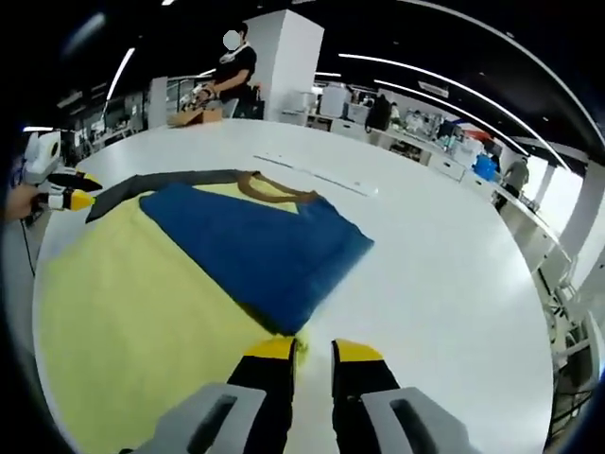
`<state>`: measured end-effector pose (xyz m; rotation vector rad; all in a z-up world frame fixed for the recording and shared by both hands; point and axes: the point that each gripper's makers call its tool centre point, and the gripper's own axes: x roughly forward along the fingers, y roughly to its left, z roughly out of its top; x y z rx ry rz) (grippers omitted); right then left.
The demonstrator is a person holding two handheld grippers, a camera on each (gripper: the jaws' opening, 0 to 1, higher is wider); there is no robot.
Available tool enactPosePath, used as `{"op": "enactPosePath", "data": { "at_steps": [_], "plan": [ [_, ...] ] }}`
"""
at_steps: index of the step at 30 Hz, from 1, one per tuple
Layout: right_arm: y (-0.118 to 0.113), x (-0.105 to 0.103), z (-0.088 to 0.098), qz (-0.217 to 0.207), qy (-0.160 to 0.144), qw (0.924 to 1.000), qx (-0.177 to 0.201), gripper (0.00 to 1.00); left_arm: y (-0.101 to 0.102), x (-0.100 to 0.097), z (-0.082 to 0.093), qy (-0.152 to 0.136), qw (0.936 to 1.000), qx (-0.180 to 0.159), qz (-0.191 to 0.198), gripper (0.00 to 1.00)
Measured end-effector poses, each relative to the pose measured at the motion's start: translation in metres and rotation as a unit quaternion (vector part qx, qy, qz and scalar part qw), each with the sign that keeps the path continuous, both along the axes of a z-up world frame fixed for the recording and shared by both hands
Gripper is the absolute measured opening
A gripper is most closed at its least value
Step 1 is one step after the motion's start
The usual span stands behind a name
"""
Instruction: Fold the garment on the visible template until the final outline fits inside the template.
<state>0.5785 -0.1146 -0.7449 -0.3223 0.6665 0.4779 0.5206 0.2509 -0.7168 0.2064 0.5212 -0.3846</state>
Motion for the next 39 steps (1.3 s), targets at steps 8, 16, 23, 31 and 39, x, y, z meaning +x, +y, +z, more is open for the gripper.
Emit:
{"op": "enactPosePath", "data": {
  "at_steps": [8, 16, 23, 31, 39],
  "plan": [
    [-0.002, 0.0, -0.006, -0.009, 0.002, 0.9999, 0.006, 0.08, 0.002, 0.011, -0.015, -0.001, 0.9994, 0.026, 0.021, 0.18],
    [-0.001, 0.0, -0.007, -0.018, 0.0, 0.9998, 0.013, 0.07, 0.002, 0.017, -0.027, 0.002, 0.9989, 0.013, 0.045, 0.14],
    [-0.001, 0.002, -0.008, -0.031, 0.0, 0.9992, 0.026, 0.07, 0.0, 0.022, -0.032, 0.006, 0.9985, 0.025, 0.049, 0.12],
    [0.007, 0.0, -0.009, -0.028, 0.003, 0.9989, 0.039, 0.0, 0.002, 0.023, -0.033, 0.007, 0.9965, 0.057, 0.06, 0.0],
    [0.004, 0.001, -0.009, -0.034, 0.009, 0.9984, 0.045, 0.0, 0.003, 0.02, -0.023, 0.008, 0.9972, 0.028, 0.069, 0.0]
  ]
}}
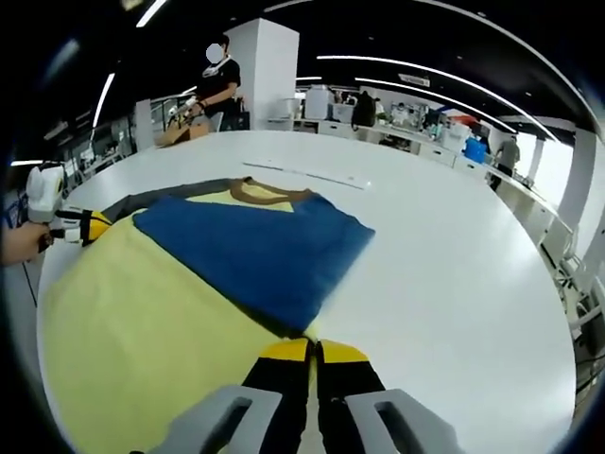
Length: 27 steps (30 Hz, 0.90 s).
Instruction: Fold the garment on the visible template until the final outline fits inside the template.
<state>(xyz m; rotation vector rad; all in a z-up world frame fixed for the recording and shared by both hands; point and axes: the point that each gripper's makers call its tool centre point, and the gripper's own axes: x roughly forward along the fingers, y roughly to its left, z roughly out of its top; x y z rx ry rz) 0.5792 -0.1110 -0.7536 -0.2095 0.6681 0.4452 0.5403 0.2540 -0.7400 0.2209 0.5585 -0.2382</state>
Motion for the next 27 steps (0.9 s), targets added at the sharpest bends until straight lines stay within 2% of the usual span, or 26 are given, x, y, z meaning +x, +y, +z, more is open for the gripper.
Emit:
{"op": "enactPosePath", "data": {
  "at_steps": [3, 8, 12, 14, 16, 20, 27],
  "plan": [
    [-0.002, 0.0, 0.0, 0.001, 0.002, 1.0, 0.0, 0.0, 0.004, -0.002, 0.015, -0.015, 0.9999, -0.002, 0.0, 0.0],
    [-0.003, -0.001, 0.001, 0.006, 0.005, 1.0, -0.005, 0.0, 0.011, -0.002, 0.03, -0.03, 0.9995, -0.01, 0.003, 0.0],
    [-0.004, -0.001, 0.001, 0.008, 0.006, 0.9999, -0.007, 0.0, 0.013, -0.003, 0.032, -0.033, 0.9994, -0.013, 0.005, 0.0],
    [-0.005, -0.001, 0.001, 0.009, 0.008, 0.9999, -0.009, 0.0, 0.014, -0.004, 0.028, -0.029, 0.9995, -0.003, 0.005, 0.0],
    [-0.006, -0.002, 0.001, 0.01, 0.008, 0.9999, -0.011, 0.0, 0.012, -0.005, 0.027, -0.027, 0.9994, -0.018, 0.009, 0.0],
    [-0.01, -0.001, 0.001, 0.008, 0.009, 0.9998, -0.018, 0.0, 0.017, -0.006, 0.037, -0.039, 0.9988, -0.024, 0.019, 0.0],
    [-0.018, -0.002, 0.001, 0.003, 0.014, 0.9998, -0.017, 0.0, 0.048, -0.008, 0.064, -0.062, 0.9971, -0.022, 0.038, 0.0]
  ]
}}
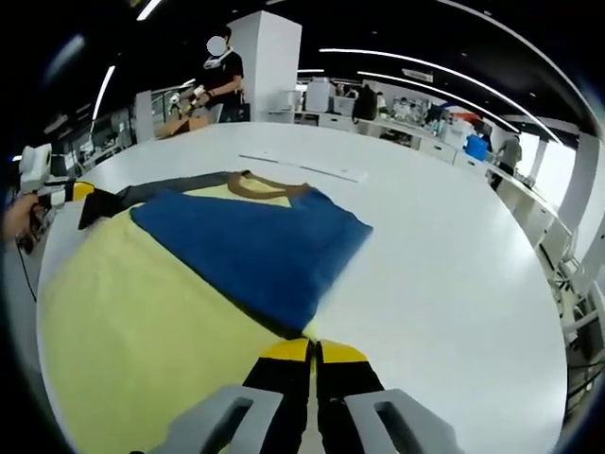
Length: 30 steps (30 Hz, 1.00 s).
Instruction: Fold the garment on the visible template until the final outline fits inside the template.
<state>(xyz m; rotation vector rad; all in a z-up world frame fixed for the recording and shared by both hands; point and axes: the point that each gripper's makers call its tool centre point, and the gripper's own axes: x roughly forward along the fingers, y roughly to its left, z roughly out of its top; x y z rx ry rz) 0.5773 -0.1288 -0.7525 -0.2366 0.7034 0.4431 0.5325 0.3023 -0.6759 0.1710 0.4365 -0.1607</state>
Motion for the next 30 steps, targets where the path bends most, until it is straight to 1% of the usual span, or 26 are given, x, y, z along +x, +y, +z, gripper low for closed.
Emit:
{"op": "enactPosePath", "data": {
  "at_steps": [5, 8, 9, 11, 15, 18, 22, 24, 25, 26, 27, 28, 30],
  "plan": [
    [-0.004, 0.0, -0.001, -0.001, 0.001, 1.0, -0.003, 0.0, 0.021, -0.003, 0.017, -0.012, 0.9998, 0.001, 0.015, 0.0],
    [-0.006, 0.0, -0.001, -0.004, 0.001, 1.0, -0.004, 0.0, 0.037, -0.003, 0.026, -0.019, 0.9995, 0.01, 0.023, 0.0],
    [-0.006, 0.0, -0.001, -0.004, 0.001, 1.0, -0.003, 0.0, 0.042, -0.002, 0.028, -0.021, 0.9994, 0.005, 0.026, 0.0],
    [-0.008, 0.0, -0.001, -0.005, 0.001, 1.0, -0.002, 0.0, 0.051, 0.001, 0.035, -0.03, 0.9987, -0.02, 0.035, 0.0],
    [-0.008, 0.001, -0.001, -0.011, 0.004, 0.9999, 0.005, 0.0, 0.067, 0.002, 0.043, -0.033, 0.9975, -0.035, 0.051, 0.0],
    [-0.008, 0.001, -0.001, -0.014, 0.004, 0.9999, 0.008, 0.0, 0.073, 0.002, 0.046, -0.03, 0.9976, -0.027, 0.056, 0.0],
    [-0.009, 0.001, -0.002, -0.017, 0.003, 0.9998, 0.009, 0.0, 0.086, 0.003, 0.051, -0.036, 0.997, -0.017, 0.067, 0.0],
    [-0.009, 0.001, -0.001, -0.017, 0.001, 0.9998, 0.011, 0.0, 0.094, 0.004, 0.05, -0.034, 0.9967, -0.001, 0.074, 0.0],
    [-0.009, 0.001, -0.001, -0.017, 0.001, 0.9998, 0.012, 0.0, 0.095, 0.004, 0.05, -0.033, 0.9966, 0.002, 0.075, 0.0],
    [-0.009, 0.001, -0.001, -0.023, 0.003, 0.9995, 0.02, 0.0, 0.1, 0.004, 0.048, -0.029, 0.9964, 0.01, 0.079, 0.0],
    [-0.009, 0.001, -0.001, -0.025, 0.004, 0.9994, 0.023, 0.0, 0.103, 0.004, 0.047, -0.026, 0.9963, 0.006, 0.082, 0.0],
    [-0.009, 0.002, -0.002, -0.026, 0.005, 0.9993, 0.025, 0.0, 0.107, 0.003, 0.043, -0.021, 0.9956, -0.01, 0.091, 0.0],
    [-0.009, 0.002, -0.001, -0.025, 0.005, 0.9993, 0.027, 0.0, 0.111, 0.003, 0.041, -0.019, 0.9951, -0.013, 0.096, 0.0]
  ]
}}
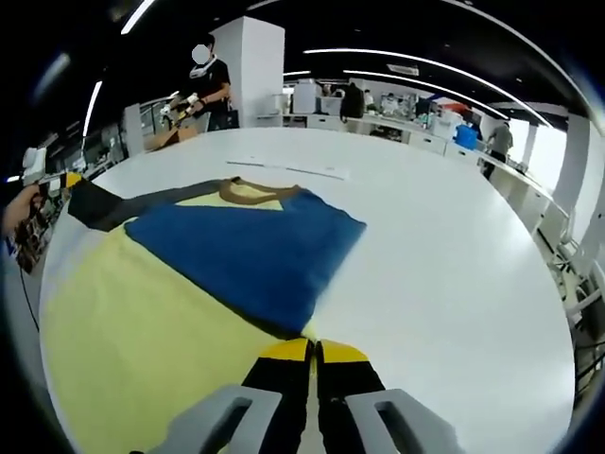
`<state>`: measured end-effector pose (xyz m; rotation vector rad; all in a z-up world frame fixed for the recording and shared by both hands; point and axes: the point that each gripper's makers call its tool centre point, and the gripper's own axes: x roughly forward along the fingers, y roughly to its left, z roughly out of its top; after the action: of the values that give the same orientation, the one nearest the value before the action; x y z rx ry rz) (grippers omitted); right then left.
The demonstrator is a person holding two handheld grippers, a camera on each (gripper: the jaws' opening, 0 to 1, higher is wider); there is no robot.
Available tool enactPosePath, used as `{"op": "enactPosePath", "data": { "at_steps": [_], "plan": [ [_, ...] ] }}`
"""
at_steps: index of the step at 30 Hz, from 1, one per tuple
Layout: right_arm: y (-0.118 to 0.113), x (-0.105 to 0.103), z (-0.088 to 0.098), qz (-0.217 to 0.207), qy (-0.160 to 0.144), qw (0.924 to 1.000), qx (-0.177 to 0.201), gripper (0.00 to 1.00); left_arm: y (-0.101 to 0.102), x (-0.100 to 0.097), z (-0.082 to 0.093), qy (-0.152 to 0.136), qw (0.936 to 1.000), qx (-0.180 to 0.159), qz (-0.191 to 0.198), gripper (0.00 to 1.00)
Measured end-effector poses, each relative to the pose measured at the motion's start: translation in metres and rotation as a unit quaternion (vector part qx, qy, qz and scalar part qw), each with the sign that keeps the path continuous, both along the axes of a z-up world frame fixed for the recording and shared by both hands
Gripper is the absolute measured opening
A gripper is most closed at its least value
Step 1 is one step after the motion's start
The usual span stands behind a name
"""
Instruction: Fold the garment on the visible template until the final outline fits inside the template.
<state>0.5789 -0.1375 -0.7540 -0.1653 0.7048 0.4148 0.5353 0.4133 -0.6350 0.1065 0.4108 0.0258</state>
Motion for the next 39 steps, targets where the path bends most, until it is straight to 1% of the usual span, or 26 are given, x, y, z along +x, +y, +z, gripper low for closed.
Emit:
{"op": "enactPosePath", "data": {
  "at_steps": [6, 8, 9, 10, 12, 13, 14, 17, 19, 21, 22, 23, 26, 28, 32, 34, 36, 39],
  "plan": [
    [-0.001, 0.0, 0.0, -0.005, 0.0, 1.0, 0.003, 0.0, 0.014, -0.001, -0.012, 0.018, 0.9994, 0.027, 0.011, 0.0],
    [-0.002, 0.001, 0.0, -0.007, -0.001, 1.0, 0.001, 0.0, 0.02, -0.002, -0.017, 0.028, 0.9987, 0.041, 0.013, 0.0],
    [-0.002, 0.002, 0.0, -0.006, -0.001, 1.0, 0.0, 0.0, 0.024, -0.001, -0.021, 0.031, 0.9986, 0.04, 0.016, 0.0],
    [-0.003, 0.002, 0.0, -0.006, 0.0, 1.0, 0.0, 0.0, 0.027, 0.0, -0.023, 0.033, 0.9987, 0.036, 0.018, 0.0],
    [-0.004, 0.001, 0.001, -0.005, 0.001, 1.0, 0.001, 0.0, 0.032, 0.001, -0.032, 0.04, 0.9987, -0.002, 0.031, 0.0],
    [-0.004, 0.001, 0.001, -0.003, 0.001, 1.0, -0.002, 0.0, 0.036, 0.002, -0.033, 0.039, 0.9986, -0.008, 0.035, 0.0],
    [-0.005, 0.001, 0.001, -0.004, 0.001, 1.0, -0.002, 0.0, 0.038, 0.003, -0.034, 0.039, 0.9986, -0.002, 0.035, 0.0],
    [-0.007, 0.0, 0.001, -0.005, 0.002, 1.0, -0.004, 0.0, 0.045, 0.005, -0.042, 0.054, 0.9978, 0.014, 0.036, 0.0],
    [-0.009, 0.0, 0.001, -0.005, 0.003, 1.0, -0.005, 0.0, 0.048, 0.006, -0.045, 0.059, 0.9973, 0.011, 0.042, 0.0],
    [-0.01, 0.0, 0.001, -0.004, 0.004, 1.0, -0.006, 0.0, 0.05, 0.008, -0.046, 0.057, 0.9971, 0.011, 0.048, 0.0],
    [-0.011, 0.0, 0.001, -0.005, 0.004, 1.0, -0.007, 0.0, 0.052, 0.009, -0.047, 0.058, 0.9969, 0.018, 0.051, 0.0],
    [-0.011, 0.0, 0.001, -0.006, 0.004, 0.9999, -0.007, 0.0, 0.057, 0.01, -0.051, 0.066, 0.9959, 0.029, 0.055, 0.0],
    [-0.012, 0.0, 0.0, -0.009, 0.004, 0.9999, -0.007, 0.0, 0.062, 0.012, -0.061, 0.079, 0.9944, 0.037, 0.059, 0.0],
    [-0.012, -0.001, 0.001, -0.009, 0.005, 0.9999, -0.007, 0.0, 0.065, 0.012, -0.065, 0.088, 0.9932, 0.054, 0.055, 0.0],
    [-0.012, -0.001, 0.001, -0.011, 0.005, 0.9999, -0.005, 0.0, 0.069, 0.012, -0.071, 0.095, 0.9908, 0.079, 0.056, 0.0],
    [-0.012, -0.001, 0.0, -0.013, 0.007, 0.9999, -0.002, 0.0, 0.071, 0.011, -0.077, 0.105, 0.9889, 0.09, 0.055, 0.0],
    [-0.012, -0.001, 0.0, -0.013, 0.007, 0.9999, -0.001, 0.0, 0.074, 0.011, -0.083, 0.11, 0.9879, 0.093, 0.057, 0.0],
    [-0.012, -0.001, 0.0, -0.015, 0.008, 0.9999, -0.001, 0.0, 0.077, 0.01, -0.089, 0.119, 0.9871, 0.088, 0.061, 0.0]
  ]
}}
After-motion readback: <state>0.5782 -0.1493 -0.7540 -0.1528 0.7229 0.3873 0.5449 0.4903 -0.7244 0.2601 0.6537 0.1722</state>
